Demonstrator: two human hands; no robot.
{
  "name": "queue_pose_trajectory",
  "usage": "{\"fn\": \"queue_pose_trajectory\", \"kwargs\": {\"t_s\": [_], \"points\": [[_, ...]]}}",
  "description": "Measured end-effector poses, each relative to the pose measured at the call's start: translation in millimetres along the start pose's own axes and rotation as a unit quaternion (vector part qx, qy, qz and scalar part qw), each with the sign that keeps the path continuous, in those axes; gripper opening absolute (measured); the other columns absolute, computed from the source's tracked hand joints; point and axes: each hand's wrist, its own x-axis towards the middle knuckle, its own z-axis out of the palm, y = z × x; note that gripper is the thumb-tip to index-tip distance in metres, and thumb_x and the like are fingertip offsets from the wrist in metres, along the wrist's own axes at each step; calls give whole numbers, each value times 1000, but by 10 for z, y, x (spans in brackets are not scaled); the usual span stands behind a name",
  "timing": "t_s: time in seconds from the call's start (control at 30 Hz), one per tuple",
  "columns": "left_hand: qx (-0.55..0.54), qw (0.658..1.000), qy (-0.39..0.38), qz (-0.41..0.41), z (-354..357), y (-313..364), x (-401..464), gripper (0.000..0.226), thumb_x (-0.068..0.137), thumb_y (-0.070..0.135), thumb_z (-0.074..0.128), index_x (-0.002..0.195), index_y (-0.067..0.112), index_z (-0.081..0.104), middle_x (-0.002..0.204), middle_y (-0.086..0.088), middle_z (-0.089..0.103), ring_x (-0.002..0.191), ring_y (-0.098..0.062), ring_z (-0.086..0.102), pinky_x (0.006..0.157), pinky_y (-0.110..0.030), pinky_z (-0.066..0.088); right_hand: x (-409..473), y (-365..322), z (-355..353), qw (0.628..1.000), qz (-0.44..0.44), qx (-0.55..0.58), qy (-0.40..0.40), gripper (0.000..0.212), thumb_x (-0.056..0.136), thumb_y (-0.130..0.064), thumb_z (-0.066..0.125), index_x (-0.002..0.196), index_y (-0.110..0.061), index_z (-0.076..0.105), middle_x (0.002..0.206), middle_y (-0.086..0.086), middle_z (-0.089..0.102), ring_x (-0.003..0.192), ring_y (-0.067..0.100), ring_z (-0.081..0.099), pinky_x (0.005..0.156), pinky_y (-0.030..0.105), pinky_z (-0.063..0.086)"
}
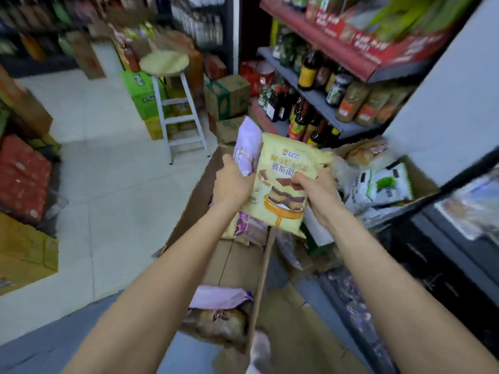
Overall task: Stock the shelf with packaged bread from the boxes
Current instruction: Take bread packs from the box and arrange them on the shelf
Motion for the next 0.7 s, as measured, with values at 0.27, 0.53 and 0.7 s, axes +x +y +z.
{"fn": "queue_pose_trajectory", "kwargs": {"t_s": [0.27,0.53,0.7], "points": [[-106,970,-9,219,248,1963,-677,46,84,42,60,109,4,53,109,-15,59,104,-33,53,72,-33,35,-750,-1219,-1479,961,-177,74,198,19,89,-19,63,106,-17,57,107,0,68,98,16,66,90,34,53],[-154,914,-80,366,1095,3487,-1381,44,91,30,59,119,-1,43,118,-21,58,109,-36,55,75,-36,39,-962,-1762,-3107,885,-248,117,376,42,78,-46,63,113,-24,52,118,1,65,106,28,64,98,51,47],[-198,917,-142,317,1794,4205,-1410,45,93,34,55,117,-3,45,117,-24,57,110,-38,55,82,-37,42,-945,-2030,-4004,866,-253,139,409,23,90,-30,58,108,-20,47,108,-2,65,90,18,69,82,35,57]]}}
